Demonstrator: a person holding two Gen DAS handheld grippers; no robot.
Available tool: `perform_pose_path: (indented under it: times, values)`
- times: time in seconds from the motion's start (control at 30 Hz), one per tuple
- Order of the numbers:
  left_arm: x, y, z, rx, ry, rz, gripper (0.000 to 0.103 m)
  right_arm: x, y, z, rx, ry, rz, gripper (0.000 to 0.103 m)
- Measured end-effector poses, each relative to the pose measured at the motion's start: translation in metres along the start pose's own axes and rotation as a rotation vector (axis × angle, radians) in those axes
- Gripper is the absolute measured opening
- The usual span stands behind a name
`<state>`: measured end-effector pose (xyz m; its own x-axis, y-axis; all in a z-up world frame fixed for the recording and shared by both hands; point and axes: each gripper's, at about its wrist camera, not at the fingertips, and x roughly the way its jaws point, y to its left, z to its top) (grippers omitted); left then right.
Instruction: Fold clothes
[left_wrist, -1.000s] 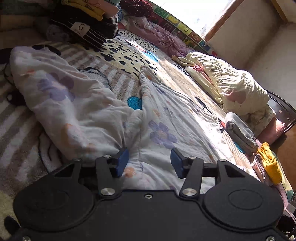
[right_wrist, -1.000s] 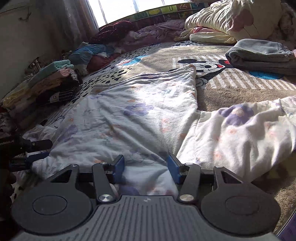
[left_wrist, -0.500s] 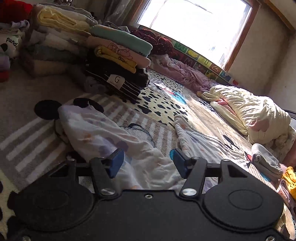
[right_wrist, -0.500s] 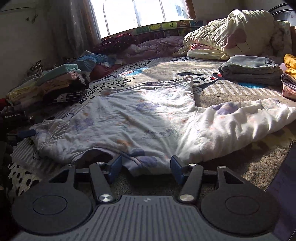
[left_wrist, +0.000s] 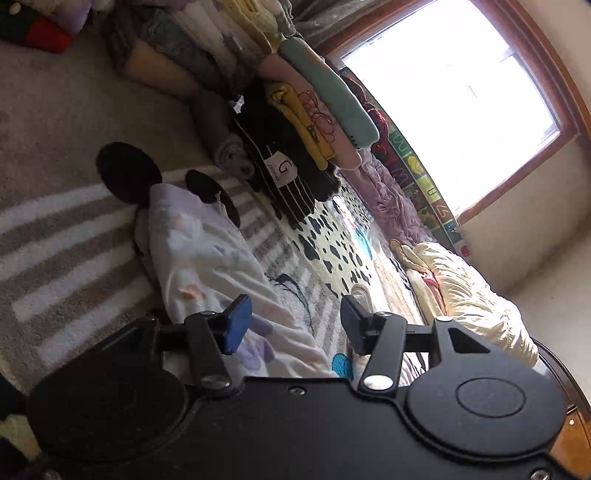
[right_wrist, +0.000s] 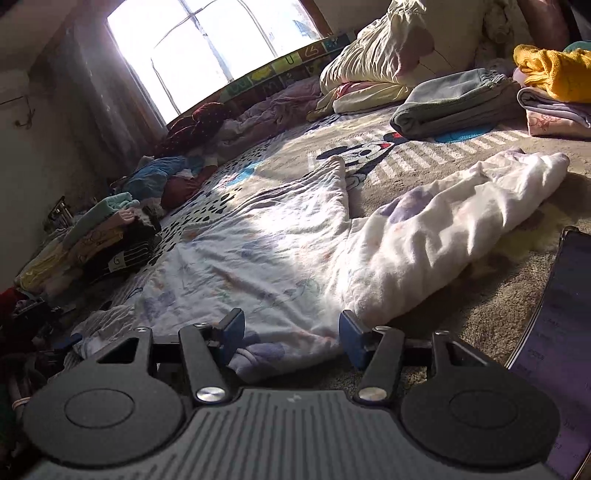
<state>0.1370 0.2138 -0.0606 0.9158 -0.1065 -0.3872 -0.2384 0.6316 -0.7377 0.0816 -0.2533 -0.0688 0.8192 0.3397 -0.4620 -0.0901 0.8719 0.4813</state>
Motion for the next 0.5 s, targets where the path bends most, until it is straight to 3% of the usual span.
perform_pose_path:
  times: [0.1,0.2,0.4,0.5]
  values:
    - [0.010,-0.009,-0.022,0.056,0.085,0.073,0.054,-0.003,-0.008,0.003,0.057,-0.020,-0.017,0.057]
    - [0.008,-0.022,-0.033,0.111,0.104,0.085,0.054,-0.011,-0.017,0.008,0.097,-0.048,-0.059,0.057]
    - [0.004,-0.085,-0.044,0.281,0.146,0.022,0.057,-0.011,-0.043,0.014,0.236,-0.045,-0.087,0.060]
    - [0.007,-0.118,-0.057,0.373,0.173,-0.017,0.062,-0.006,-0.044,0.012,0.235,-0.048,-0.128,0.060]
